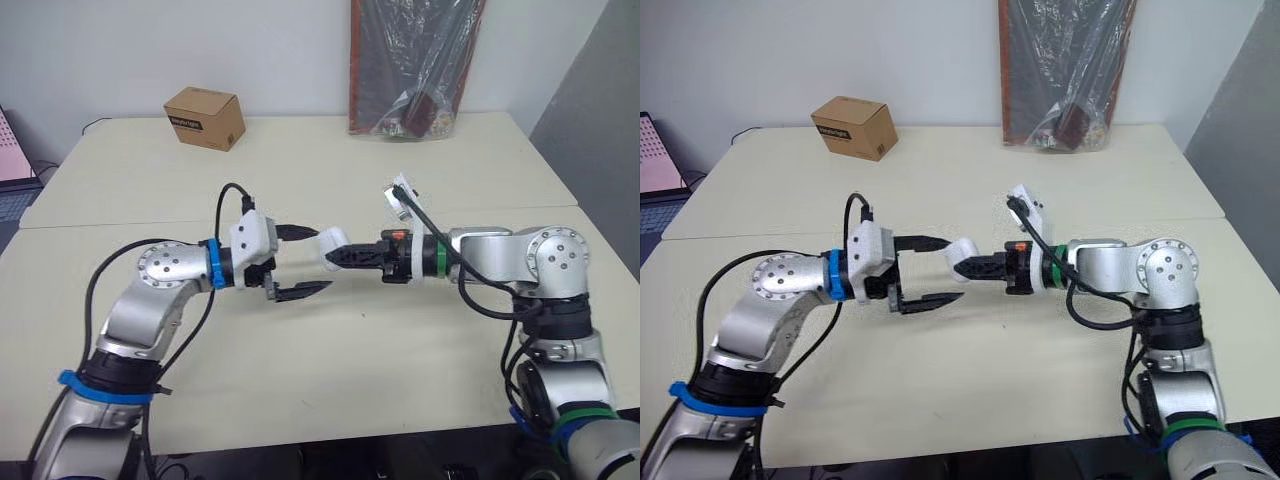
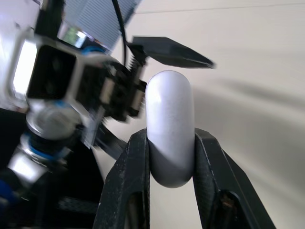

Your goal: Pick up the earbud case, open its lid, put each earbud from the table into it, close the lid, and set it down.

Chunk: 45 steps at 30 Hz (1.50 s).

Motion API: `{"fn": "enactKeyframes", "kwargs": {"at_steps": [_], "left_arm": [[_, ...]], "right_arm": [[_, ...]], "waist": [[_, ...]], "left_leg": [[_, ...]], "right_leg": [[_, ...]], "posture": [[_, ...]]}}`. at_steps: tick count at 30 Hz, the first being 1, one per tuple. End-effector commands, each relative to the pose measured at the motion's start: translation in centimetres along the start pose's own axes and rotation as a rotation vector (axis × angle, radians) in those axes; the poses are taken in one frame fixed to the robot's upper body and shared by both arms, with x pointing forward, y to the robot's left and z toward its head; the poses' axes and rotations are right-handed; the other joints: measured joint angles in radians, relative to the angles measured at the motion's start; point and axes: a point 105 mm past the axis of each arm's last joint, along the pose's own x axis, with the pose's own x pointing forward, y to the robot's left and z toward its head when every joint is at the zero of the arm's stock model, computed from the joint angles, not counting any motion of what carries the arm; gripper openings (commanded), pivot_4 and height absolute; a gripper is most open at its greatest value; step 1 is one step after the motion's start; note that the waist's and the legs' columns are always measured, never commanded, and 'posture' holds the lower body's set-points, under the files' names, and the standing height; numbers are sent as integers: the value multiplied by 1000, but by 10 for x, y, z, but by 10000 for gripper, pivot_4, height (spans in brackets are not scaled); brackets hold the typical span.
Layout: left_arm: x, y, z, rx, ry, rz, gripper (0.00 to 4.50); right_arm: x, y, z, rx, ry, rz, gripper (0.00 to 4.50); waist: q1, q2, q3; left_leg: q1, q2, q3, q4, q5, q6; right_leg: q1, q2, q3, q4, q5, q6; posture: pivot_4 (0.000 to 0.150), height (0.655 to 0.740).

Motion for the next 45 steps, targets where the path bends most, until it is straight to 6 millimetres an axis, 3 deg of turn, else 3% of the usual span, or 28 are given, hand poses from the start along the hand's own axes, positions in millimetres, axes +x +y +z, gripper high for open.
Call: {"fn": "enactKeyframes", "kwargs": {"at_steps": [1,6,12,21,31,45], "left_arm": [[-11,2,10,-139,29,-61,44842],[-10,-4,7,-251,153,-162,44842],[-1,-16,11,-262,196,-272,44842],[5,-12,13,-206,216,-303,44842],[7,-21,12,-157,251,-381,13376],[12,-30,10,-141,235,-415,13376]], "right_arm": [[-1,9,0,-204,44,-22,7795],[4,8,-5,-466,136,-49,7795],[15,12,-8,-706,215,-4,7795],[23,18,-16,-832,290,95,7795],[24,17,-15,-862,306,119,7795],[28,17,-11,-849,298,119,7795]], "waist": [[-1,0,0],[-3,1,0],[-4,1,0],[-3,1,0],[-3,1,0],[-3,1,0]], "left_leg": [[0,0,0,0,0,0],[-1,0,-1,0,0,0],[-3,0,-1,0,0,0],[-3,0,-1,1,0,0],[-3,0,-2,1,0,0],[-3,0,-2,1,0,0]], "right_leg": [[0,0,0,0,0,0],[-1,0,-1,-1,-1,1],[-3,0,-1,-1,0,0],[-3,0,-1,0,0,0],[-3,0,-2,0,0,0],[-3,0,-2,1,0,0]], "posture": [[1500,7400],[1500,7400],[1500,7400],[1500,7400],[1500,7400],[1500,7400]]}}
